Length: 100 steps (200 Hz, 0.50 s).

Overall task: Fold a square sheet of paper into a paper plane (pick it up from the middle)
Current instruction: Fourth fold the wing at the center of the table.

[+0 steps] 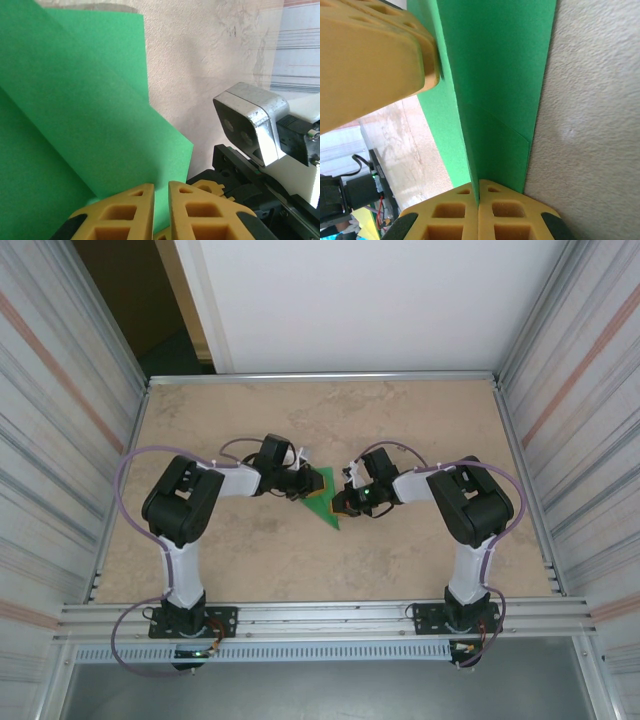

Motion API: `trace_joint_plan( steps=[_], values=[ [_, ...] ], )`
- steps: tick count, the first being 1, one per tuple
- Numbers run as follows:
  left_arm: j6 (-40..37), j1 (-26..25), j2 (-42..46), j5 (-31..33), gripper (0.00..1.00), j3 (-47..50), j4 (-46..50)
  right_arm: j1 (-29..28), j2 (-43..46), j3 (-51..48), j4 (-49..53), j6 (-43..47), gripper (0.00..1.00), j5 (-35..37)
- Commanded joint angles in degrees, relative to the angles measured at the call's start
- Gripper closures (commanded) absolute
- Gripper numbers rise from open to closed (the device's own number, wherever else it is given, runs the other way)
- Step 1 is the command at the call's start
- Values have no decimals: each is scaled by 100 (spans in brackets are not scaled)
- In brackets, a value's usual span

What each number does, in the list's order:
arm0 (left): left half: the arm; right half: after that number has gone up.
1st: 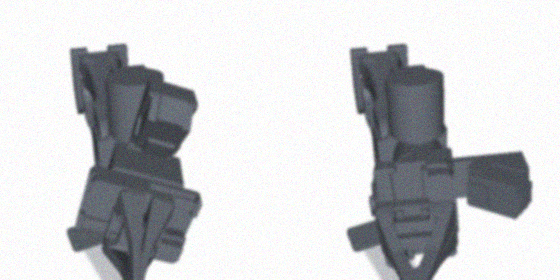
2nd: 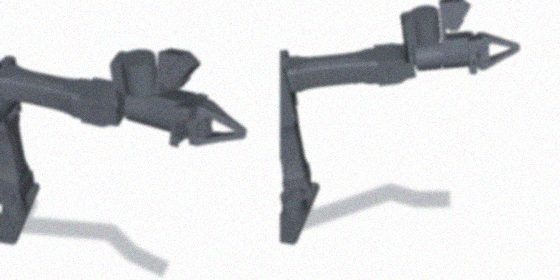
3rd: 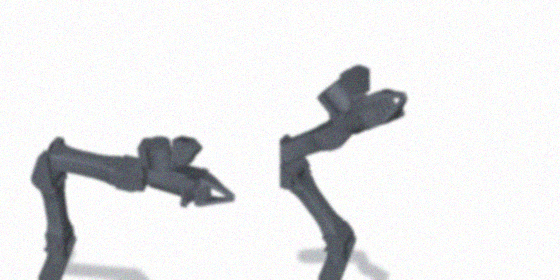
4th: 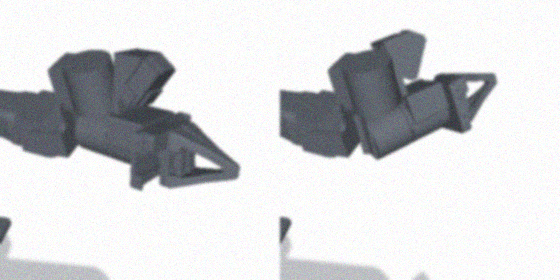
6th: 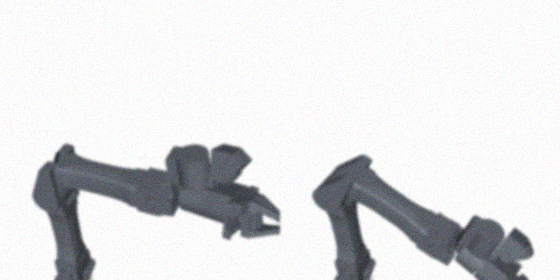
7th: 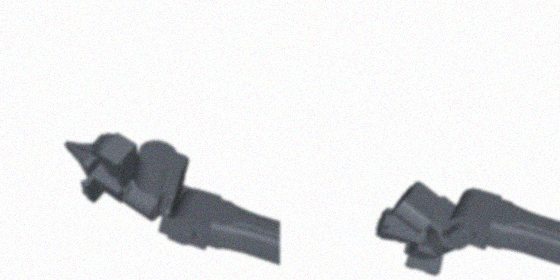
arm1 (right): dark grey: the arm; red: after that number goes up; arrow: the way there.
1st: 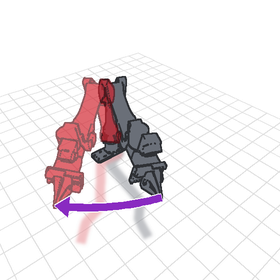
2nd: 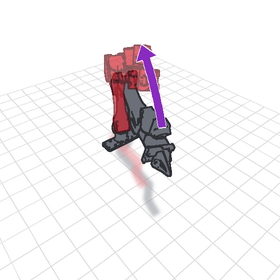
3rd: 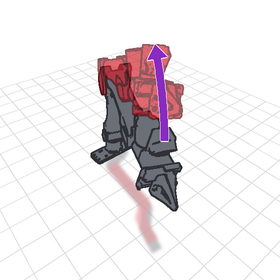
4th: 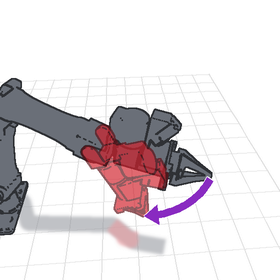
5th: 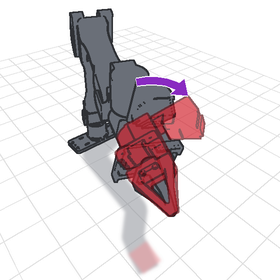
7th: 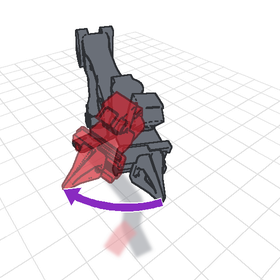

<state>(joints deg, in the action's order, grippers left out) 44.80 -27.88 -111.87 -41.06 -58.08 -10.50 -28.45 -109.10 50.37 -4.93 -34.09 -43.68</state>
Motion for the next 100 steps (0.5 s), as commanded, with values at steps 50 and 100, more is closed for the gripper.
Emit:
trace_joint_plan(
  steps=[50, 100],
  values=[
    [-19, 19, 192, -56, 82, 58, -305, 108, -173, -422, -110, -209, 98, 132],
    [74, 98, 351, -66, 81, 393, -645, 209, -158, -489, -225, -355, 99, -68]
  ],
)
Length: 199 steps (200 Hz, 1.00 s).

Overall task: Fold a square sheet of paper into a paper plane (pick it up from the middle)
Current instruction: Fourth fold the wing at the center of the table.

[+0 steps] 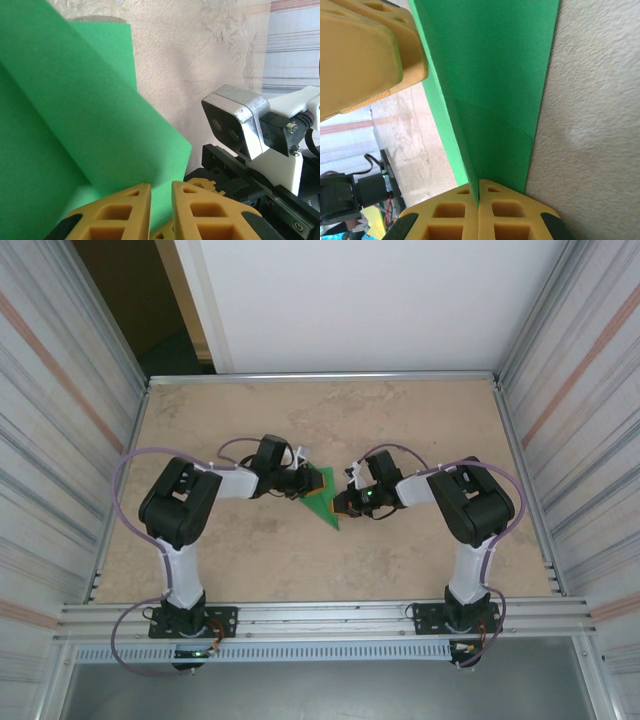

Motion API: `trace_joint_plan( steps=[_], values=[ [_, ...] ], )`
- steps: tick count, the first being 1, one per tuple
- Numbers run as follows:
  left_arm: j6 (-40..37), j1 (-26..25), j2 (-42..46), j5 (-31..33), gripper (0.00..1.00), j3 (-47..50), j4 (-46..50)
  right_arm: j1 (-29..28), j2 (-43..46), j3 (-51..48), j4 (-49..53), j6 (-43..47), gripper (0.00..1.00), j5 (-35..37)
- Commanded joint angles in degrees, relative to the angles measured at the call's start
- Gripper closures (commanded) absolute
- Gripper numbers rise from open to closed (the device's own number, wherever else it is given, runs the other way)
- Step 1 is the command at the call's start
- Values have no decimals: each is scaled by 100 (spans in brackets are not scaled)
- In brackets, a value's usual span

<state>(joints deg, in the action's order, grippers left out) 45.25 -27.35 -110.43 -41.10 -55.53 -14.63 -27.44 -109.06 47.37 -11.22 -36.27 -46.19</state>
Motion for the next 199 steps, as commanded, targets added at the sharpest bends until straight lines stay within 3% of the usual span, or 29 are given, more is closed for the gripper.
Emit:
trace_joint_plan(
  steps=[1, 199],
  values=[
    [28, 46, 207, -63, 81, 142, -232, 108, -161, -187, 412, -131, 99, 187],
    [18, -2, -355, -276, 82, -83, -477, 150, -336, 56, 876, -135, 97, 174]
  ],
)
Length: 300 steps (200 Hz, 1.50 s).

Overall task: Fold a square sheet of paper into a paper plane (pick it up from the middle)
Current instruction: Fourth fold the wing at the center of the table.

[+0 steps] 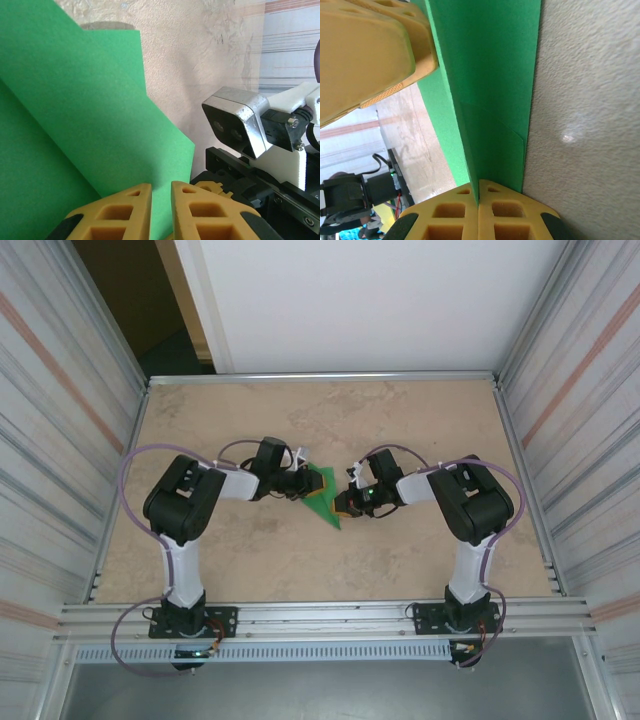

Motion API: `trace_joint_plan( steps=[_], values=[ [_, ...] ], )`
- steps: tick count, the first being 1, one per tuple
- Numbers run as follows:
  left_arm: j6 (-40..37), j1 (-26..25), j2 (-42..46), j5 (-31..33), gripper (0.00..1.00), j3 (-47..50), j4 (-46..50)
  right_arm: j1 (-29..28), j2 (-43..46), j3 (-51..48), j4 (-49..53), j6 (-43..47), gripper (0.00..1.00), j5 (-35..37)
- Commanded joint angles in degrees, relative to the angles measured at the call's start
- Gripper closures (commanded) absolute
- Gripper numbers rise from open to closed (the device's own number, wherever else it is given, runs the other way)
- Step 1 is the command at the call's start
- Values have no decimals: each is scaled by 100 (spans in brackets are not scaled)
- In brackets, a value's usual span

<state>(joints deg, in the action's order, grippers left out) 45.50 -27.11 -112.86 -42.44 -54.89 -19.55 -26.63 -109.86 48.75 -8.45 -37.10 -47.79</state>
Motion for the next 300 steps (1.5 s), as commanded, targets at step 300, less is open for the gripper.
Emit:
trace_joint_plan(
  steps=[300],
  values=[
    [-54, -57, 329, -70, 82, 138, -284, 63, -413, 194, 1124, 1, 95, 404]
  ],
)
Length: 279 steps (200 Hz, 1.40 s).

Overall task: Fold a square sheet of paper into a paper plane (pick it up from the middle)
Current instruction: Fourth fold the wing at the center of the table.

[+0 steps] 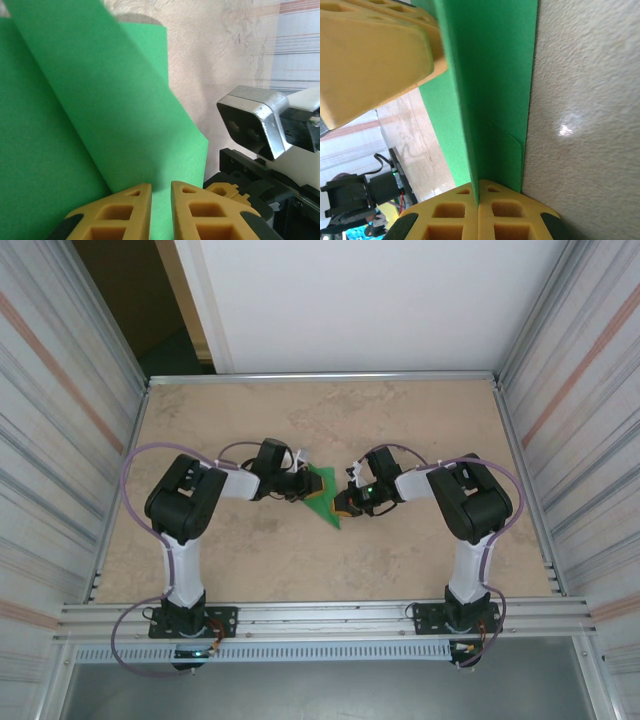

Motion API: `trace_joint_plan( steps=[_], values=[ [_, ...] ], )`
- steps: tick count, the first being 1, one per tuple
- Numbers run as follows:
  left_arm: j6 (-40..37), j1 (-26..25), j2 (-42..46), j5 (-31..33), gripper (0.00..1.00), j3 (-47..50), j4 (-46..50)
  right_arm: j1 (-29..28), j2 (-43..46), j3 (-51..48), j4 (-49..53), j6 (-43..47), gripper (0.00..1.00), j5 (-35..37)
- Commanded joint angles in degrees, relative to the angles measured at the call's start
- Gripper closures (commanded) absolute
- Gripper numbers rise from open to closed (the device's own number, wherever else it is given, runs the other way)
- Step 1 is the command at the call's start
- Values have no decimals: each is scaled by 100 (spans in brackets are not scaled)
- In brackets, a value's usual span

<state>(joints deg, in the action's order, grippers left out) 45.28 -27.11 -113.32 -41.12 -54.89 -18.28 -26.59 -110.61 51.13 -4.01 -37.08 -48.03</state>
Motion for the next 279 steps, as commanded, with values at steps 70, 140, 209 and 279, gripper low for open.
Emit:
trace_joint_plan(
  steps=[70, 140, 209, 279],
  values=[
    [-89, -164, 117, -26, 83, -73, -85, 52, -392, 10, 819, 3, 95, 461],
    [-191, -161, 7, 264, 83, -219, 484, 65, -444, 30, 851, 12, 94, 461],
    [-212, -153, -107, 281, 82, -276, 570, 64, -461, 8, 857, 43, 93, 479],
    [-267, -153, -278, 385, 82, -310, 949, 65, -340, -3, 891, 65, 87, 454]
  ],
)
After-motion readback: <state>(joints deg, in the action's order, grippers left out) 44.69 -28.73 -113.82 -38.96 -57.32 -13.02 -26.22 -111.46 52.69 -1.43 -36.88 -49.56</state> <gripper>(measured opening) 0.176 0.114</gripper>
